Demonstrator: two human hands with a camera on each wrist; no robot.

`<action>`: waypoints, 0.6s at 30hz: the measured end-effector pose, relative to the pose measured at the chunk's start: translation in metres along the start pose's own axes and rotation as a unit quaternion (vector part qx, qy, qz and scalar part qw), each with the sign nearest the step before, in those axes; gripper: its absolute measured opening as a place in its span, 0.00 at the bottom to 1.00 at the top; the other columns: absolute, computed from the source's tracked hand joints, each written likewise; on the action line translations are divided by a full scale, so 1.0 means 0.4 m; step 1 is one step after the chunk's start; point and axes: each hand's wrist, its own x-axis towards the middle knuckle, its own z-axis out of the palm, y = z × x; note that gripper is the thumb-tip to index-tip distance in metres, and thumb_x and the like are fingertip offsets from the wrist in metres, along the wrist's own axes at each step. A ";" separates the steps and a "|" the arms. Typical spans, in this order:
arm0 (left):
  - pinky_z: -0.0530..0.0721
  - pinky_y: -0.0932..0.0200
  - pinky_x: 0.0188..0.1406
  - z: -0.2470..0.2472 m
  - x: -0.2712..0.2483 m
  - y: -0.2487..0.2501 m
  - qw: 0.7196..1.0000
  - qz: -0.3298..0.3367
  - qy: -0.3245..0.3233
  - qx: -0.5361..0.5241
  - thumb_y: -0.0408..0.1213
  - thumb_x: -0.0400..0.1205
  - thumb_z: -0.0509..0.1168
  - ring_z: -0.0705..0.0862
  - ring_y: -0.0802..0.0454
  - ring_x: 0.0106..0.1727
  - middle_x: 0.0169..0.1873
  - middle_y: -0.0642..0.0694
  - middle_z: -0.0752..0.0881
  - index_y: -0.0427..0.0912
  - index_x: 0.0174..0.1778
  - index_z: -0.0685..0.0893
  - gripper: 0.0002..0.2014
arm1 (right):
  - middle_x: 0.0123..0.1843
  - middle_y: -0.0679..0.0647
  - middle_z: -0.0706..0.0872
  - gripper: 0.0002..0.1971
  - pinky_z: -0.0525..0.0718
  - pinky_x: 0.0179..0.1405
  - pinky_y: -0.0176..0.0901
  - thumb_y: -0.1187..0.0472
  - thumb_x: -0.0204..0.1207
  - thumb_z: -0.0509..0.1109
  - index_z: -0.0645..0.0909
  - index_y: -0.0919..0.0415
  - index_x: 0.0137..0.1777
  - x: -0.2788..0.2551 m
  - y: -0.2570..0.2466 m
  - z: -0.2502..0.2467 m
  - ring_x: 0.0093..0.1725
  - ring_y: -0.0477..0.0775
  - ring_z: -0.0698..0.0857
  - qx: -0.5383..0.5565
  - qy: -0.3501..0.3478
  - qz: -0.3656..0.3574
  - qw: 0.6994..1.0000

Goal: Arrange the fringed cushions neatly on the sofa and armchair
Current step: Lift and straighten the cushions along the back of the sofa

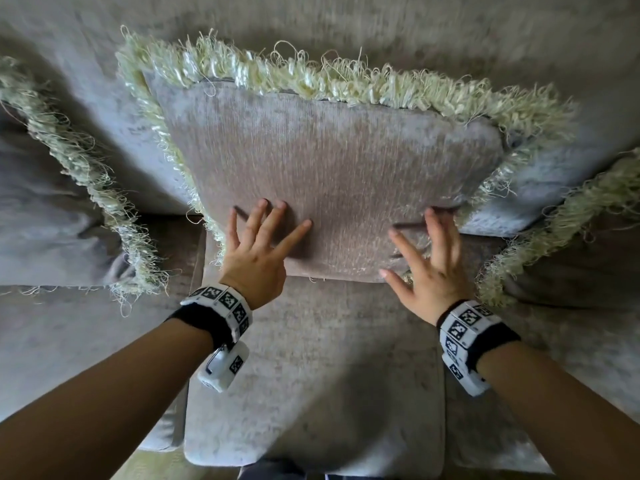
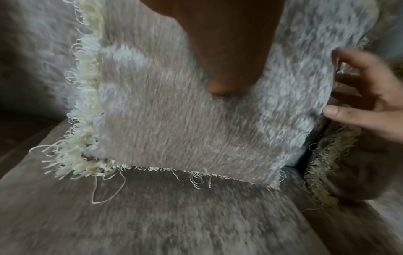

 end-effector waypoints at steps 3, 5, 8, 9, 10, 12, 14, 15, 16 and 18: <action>0.53 0.18 0.73 0.025 0.007 -0.025 0.999 0.027 0.001 0.031 0.34 0.68 0.67 0.57 0.35 0.83 0.82 0.41 0.59 0.59 0.82 0.61 0.45 | 0.87 0.59 0.36 0.42 0.61 0.74 0.79 0.38 0.74 0.69 0.50 0.37 0.84 0.019 0.003 0.022 0.83 0.74 0.39 -0.055 -0.065 0.026 0.996; 0.53 0.16 0.72 0.030 0.011 -0.042 0.998 0.045 -0.014 0.045 0.33 0.68 0.65 0.55 0.37 0.84 0.83 0.42 0.57 0.59 0.83 0.60 0.45 | 0.86 0.61 0.33 0.45 0.48 0.79 0.76 0.38 0.75 0.69 0.46 0.38 0.85 0.037 0.019 0.035 0.83 0.74 0.37 -0.097 -0.082 0.028 0.992; 0.52 0.17 0.73 0.023 0.005 -0.058 0.996 0.050 -0.047 0.055 0.34 0.67 0.64 0.49 0.40 0.86 0.85 0.45 0.51 0.60 0.84 0.58 0.46 | 0.86 0.60 0.31 0.49 0.44 0.79 0.75 0.43 0.72 0.72 0.44 0.42 0.86 0.051 0.045 0.037 0.84 0.71 0.36 -0.125 -0.103 0.036 0.986; 0.51 0.18 0.73 0.016 -0.002 -0.059 0.996 0.042 -0.058 0.051 0.33 0.67 0.65 0.49 0.40 0.86 0.85 0.45 0.51 0.60 0.84 0.58 0.47 | 0.86 0.60 0.30 0.50 0.44 0.79 0.75 0.44 0.72 0.72 0.42 0.44 0.86 0.046 0.052 0.032 0.84 0.71 0.36 -0.134 -0.114 0.038 0.984; 0.50 0.19 0.75 0.007 -0.012 -0.058 0.996 0.031 -0.071 0.045 0.33 0.66 0.65 0.50 0.39 0.85 0.85 0.44 0.51 0.59 0.84 0.59 0.47 | 0.85 0.60 0.30 0.51 0.44 0.79 0.75 0.44 0.72 0.71 0.40 0.47 0.86 0.037 0.056 0.024 0.84 0.71 0.36 -0.142 -0.132 0.047 0.980; 0.53 0.23 0.77 -0.020 -0.033 -0.054 0.994 0.004 -0.105 0.023 0.33 0.64 0.68 0.54 0.36 0.85 0.85 0.41 0.55 0.57 0.83 0.61 0.48 | 0.86 0.61 0.31 0.52 0.46 0.80 0.72 0.44 0.74 0.68 0.34 0.51 0.85 0.013 0.057 -0.010 0.84 0.70 0.39 -0.136 -0.185 0.101 0.968; 0.64 0.29 0.74 -0.066 -0.039 -0.049 0.989 -0.027 -0.144 -0.011 0.36 0.64 0.73 0.61 0.35 0.81 0.82 0.40 0.62 0.56 0.82 0.64 0.47 | 0.87 0.61 0.42 0.48 0.55 0.80 0.67 0.45 0.77 0.66 0.36 0.52 0.85 -0.014 0.055 -0.066 0.85 0.67 0.50 -0.095 -0.218 0.168 0.957; 0.71 0.32 0.70 -0.098 -0.030 -0.046 0.986 -0.042 -0.161 -0.031 0.38 0.65 0.73 0.65 0.35 0.77 0.79 0.40 0.65 0.56 0.81 0.65 0.46 | 0.87 0.61 0.51 0.43 0.62 0.78 0.65 0.46 0.78 0.65 0.42 0.53 0.85 -0.021 0.054 -0.104 0.83 0.66 0.57 -0.076 -0.221 0.187 0.954; 0.76 0.34 0.65 -0.131 -0.016 -0.040 0.981 -0.054 -0.177 -0.053 0.39 0.67 0.73 0.70 0.35 0.73 0.76 0.40 0.69 0.55 0.80 0.65 0.43 | 0.85 0.60 0.60 0.39 0.69 0.74 0.63 0.48 0.79 0.64 0.49 0.54 0.84 -0.024 0.052 -0.147 0.80 0.64 0.65 -0.061 -0.217 0.194 0.955; 0.80 0.37 0.59 -0.196 0.017 -0.021 0.970 -0.073 -0.206 -0.104 0.41 0.73 0.70 0.75 0.37 0.65 0.69 0.42 0.76 0.53 0.77 0.69 0.34 | 0.77 0.60 0.74 0.30 0.76 0.67 0.59 0.50 0.80 0.63 0.63 0.56 0.80 -0.024 0.052 -0.228 0.72 0.63 0.75 -0.028 -0.211 0.201 0.956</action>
